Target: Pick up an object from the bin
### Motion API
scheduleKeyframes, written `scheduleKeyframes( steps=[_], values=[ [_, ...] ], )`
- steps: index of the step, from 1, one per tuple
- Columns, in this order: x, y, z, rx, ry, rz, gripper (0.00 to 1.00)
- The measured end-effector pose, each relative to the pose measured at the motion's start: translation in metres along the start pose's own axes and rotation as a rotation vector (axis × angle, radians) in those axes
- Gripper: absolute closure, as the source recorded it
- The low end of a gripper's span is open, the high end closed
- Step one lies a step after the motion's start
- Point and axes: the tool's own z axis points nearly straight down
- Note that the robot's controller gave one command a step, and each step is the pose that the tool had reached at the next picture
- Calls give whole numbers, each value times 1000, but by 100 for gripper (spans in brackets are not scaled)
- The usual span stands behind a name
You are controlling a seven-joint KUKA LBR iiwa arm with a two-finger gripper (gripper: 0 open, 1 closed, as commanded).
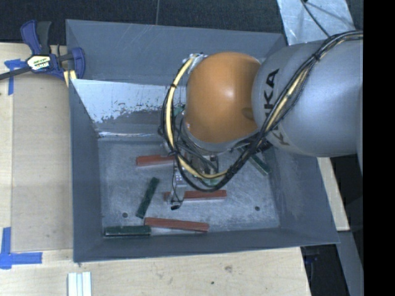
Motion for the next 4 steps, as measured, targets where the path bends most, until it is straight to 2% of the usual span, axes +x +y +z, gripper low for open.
scheduleKeyframes(
  steps=[1, 2, 3, 4],
  values=[
    [26, -29, 80, 1, -1, 242, 0],
    [-31, -86, 127, 1, -14, -101, 0],
    [-30, -83, 127, -1, -12, -101, 100],
    [-12, -131, 127, 3, -6, -616, 100]
  ],
)
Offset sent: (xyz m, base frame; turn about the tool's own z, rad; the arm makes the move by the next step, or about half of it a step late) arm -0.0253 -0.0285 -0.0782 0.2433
